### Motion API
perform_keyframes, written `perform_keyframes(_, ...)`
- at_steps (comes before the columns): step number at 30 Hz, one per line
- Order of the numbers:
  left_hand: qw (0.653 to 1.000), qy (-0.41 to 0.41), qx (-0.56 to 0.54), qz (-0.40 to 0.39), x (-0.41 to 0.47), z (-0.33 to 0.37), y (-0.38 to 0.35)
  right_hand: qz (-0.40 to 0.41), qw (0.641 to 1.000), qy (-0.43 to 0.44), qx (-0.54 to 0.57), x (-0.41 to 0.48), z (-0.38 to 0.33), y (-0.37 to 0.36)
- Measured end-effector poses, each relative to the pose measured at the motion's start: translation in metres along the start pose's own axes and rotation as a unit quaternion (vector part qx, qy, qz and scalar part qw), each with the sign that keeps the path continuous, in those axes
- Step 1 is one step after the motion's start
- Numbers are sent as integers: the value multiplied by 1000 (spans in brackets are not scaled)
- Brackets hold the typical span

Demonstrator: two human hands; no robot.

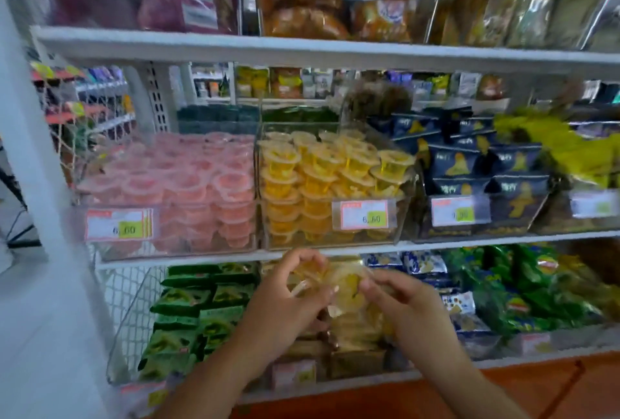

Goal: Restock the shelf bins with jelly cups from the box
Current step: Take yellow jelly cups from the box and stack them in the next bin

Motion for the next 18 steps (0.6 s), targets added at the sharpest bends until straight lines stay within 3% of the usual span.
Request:
perform_keyframes(4,998,-59,-3,36,17,58,34,69,990,100,-68,46,-84,55)
perform_keyframes(7,993,-107,25,50,31,95,59,86,969,142,-185,99,-133,89)
perform_keyframes(14,974,-177,114,81,81,159,102,-47,925,55,-373,227,-149,101)
perform_keyframes(18,973,-180,110,92,107,164,116,-155,871,-24,-466,265,-128,90)
Point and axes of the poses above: each hand's wrist, its own x-axis towards the middle knuckle, its own y-axis out of the back of the hand, z = x × y, the point moved 8 cm from there along x, towards the middle knuckle, and after that the axes turned 1 degree about -x, right-handed, at the moved point
